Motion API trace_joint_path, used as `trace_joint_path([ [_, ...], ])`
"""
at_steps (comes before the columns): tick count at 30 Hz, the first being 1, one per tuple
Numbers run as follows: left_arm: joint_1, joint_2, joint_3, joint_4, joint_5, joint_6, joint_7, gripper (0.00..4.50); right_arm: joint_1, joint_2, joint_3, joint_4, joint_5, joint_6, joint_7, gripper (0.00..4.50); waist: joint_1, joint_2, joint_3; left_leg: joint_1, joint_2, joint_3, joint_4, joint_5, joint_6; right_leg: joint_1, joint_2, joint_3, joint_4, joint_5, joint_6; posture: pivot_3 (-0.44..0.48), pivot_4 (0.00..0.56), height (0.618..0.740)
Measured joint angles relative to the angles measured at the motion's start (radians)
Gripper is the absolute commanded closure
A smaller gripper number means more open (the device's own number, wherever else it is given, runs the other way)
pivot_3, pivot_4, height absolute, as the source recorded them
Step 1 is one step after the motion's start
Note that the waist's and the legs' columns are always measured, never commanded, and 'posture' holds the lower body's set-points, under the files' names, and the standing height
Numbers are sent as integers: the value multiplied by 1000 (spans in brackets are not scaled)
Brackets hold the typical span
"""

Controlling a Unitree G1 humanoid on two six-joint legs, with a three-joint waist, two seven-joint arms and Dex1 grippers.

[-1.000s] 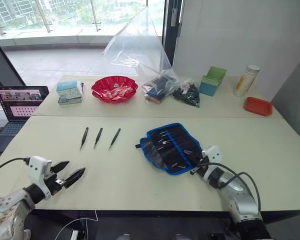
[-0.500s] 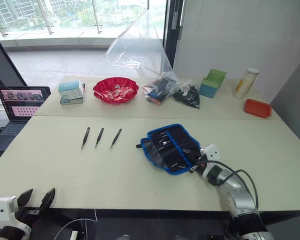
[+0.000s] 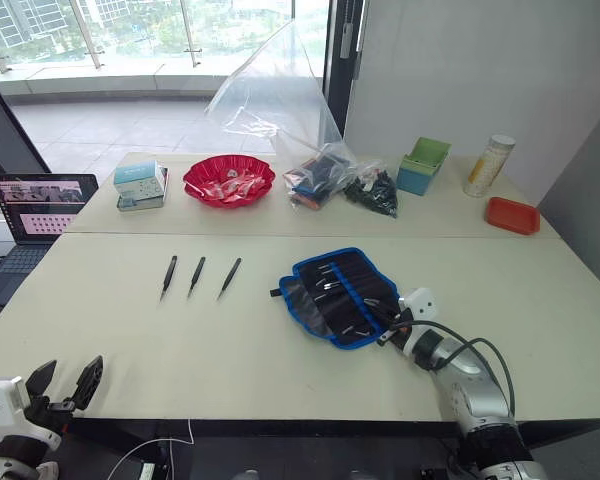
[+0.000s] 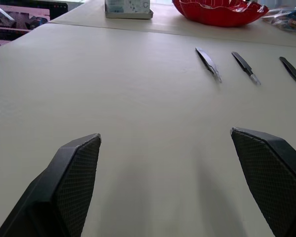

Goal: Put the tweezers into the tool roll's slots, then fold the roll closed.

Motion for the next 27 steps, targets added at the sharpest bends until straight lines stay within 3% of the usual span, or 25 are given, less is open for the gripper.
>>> trace_joint_path([
  [16,-337,8,-230,102,160,130,260,45,1,5,7,-16,-2,3,-6,4500,-6,-2,-1,0,-1,3,-4,0,-1,-1,0,2,2,0,0,0,150,740],
  [26,-558,-2,-311,296,248,125,340,45,6,0,8,-41,-2,23,-15,4500,-2,-2,0,0,-1,3,-4,1,-1,-2,0,2,3,0,0,0,150,740],
  [27,-573,-2,-315,313,257,121,353,301,7,0,8,-44,-3,26,-16,4500,-3,-2,0,0,-1,3,-4,1,-1,-2,0,2,3,0,0,0,150,740],
])
